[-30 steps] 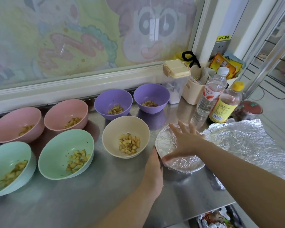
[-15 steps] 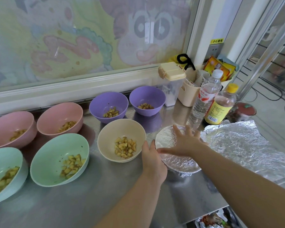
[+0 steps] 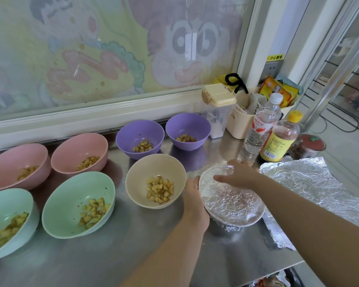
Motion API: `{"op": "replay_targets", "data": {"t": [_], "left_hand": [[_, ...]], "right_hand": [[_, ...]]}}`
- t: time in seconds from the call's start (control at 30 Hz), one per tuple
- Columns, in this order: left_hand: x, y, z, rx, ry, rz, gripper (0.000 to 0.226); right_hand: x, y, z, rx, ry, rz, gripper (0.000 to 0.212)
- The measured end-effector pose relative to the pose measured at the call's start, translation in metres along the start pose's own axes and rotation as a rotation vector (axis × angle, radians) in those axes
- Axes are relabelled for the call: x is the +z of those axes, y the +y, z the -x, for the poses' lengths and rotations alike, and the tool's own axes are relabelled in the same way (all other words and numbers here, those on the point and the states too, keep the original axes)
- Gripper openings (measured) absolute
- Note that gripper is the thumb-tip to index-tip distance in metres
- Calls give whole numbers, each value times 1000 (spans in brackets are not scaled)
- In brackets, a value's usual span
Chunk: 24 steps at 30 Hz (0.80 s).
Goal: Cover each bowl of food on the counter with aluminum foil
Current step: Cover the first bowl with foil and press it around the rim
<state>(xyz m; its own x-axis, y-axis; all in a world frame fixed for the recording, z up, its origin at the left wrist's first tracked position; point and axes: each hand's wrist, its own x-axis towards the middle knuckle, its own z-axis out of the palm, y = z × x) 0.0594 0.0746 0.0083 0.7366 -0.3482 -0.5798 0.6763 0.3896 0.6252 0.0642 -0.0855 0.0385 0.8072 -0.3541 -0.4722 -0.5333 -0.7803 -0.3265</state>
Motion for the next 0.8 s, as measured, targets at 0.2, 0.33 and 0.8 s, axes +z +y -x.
{"op": "replay_targets", "data": {"t": [0.2,0.33,0.8], "left_hand": [[-3,-5,-18,15,34,-217,44],[4,13,-19,233,47,-590,39],[2,11,-34,303,48,-694,30]], "right_hand": [[-12,17,-23,-101,55,-103,36],[-7,31,-21,-175,133,-231,30],[6,49,-33,-197,96,-413,28]]}}
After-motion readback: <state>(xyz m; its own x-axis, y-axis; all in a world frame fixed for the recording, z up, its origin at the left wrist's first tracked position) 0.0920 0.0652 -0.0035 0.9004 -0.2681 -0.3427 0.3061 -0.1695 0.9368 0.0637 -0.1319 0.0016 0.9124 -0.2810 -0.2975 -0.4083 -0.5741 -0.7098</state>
